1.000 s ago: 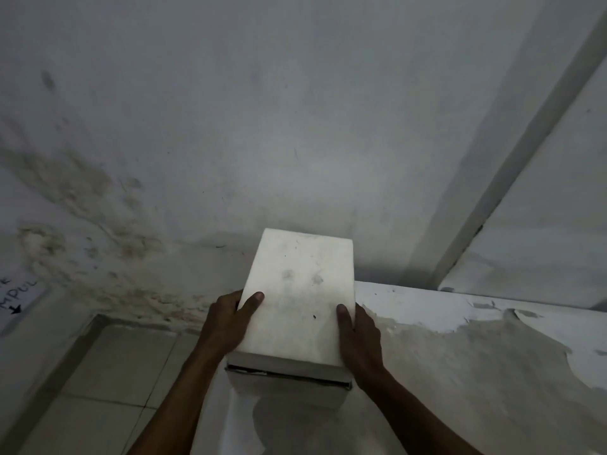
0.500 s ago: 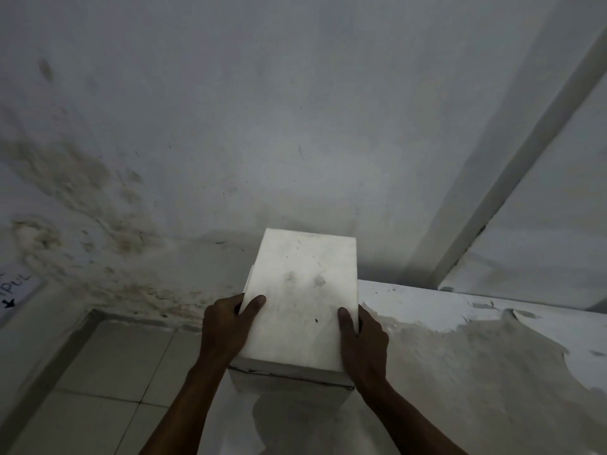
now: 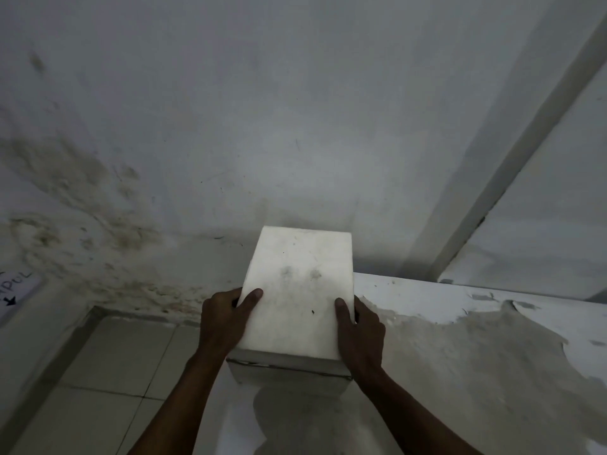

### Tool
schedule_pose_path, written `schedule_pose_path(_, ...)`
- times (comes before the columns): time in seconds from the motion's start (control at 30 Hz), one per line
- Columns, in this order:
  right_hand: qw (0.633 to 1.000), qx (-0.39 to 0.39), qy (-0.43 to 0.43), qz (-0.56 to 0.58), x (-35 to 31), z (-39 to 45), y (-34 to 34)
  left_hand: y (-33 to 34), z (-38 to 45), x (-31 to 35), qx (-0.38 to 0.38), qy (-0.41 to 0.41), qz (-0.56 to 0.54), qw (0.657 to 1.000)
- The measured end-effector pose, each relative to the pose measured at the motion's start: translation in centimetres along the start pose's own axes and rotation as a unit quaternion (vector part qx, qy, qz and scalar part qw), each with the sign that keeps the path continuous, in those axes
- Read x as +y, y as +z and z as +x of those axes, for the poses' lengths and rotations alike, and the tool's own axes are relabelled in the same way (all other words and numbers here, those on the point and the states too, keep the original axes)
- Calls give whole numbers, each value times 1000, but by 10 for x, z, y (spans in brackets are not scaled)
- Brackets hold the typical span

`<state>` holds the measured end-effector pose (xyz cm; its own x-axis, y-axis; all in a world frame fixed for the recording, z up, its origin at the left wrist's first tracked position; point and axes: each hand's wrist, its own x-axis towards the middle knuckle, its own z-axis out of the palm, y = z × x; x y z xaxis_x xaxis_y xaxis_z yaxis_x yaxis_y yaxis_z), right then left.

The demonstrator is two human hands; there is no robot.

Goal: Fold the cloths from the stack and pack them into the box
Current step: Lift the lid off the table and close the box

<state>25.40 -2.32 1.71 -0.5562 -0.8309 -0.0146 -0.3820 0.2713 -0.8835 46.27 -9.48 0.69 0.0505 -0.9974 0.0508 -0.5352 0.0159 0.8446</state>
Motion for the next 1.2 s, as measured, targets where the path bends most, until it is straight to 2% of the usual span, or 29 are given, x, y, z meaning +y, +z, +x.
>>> schedule_pose_path(0.3, 999, -14, 37, 35, 7, -4, 9, 6, 5, -16, 27, -42, -59, 997)
schedule_pose_path(0.43, 999, -22, 28, 34, 13, -10, 10, 16, 0, -28, 52, -54, -40, 996)
schedule_pose_path(0.57, 998, -16, 42, 38, 18, -8, 15, 18, 3, -33, 45, -56, -30, 997)
schedule_pose_path(0.83, 998, -11, 62, -4, 31, -9, 16, 25, -1, -35, 61, -17, -16, 998)
schedule_pose_path(1.2, 997, -55, 50, 16, 34, -2, 3, 30, -8, -29, 63, -21, 25, 997)
